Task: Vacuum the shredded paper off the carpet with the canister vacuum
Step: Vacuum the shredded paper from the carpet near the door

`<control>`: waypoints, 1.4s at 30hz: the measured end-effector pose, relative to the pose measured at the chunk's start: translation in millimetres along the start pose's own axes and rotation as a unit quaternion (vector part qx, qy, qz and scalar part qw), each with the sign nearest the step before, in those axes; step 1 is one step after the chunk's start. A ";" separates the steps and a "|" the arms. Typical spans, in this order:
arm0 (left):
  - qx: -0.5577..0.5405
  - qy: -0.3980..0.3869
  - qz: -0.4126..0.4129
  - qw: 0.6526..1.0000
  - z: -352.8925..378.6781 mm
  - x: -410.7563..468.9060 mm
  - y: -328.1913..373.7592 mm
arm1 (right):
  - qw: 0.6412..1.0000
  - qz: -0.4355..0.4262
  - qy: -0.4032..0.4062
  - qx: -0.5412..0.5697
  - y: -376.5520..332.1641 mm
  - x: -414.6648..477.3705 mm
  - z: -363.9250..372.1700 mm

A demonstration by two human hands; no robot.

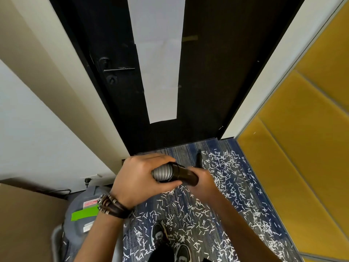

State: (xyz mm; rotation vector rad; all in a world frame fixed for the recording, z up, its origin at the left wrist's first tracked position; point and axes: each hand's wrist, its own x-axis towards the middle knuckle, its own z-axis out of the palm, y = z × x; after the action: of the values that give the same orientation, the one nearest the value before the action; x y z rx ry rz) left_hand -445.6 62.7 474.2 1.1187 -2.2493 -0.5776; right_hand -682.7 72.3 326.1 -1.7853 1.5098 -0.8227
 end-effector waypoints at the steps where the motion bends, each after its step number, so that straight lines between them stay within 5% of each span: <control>1: 0.000 -0.003 -0.004 1.000 1.4 4.5 -7.7 | 1.000 0.005 -0.006 -0.005 1.4 7.9 0.7; 21: -0.021 -0.007 -0.010 1.000 4.6 33.2 -39.4 | 0.995 0.058 -0.075 -0.025 11.8 44.2 -4.1; 42: 0.023 0.023 -0.039 0.999 98.4 27.5 101.2 | 0.993 0.014 -0.116 -0.019 74.2 -40.8 -109.3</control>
State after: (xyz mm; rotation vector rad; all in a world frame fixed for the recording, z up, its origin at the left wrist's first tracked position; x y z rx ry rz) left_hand -581.4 109.4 468.0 1.2342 -2.1981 -0.5280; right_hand -819.1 94.5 328.8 -1.8139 1.4022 -0.5550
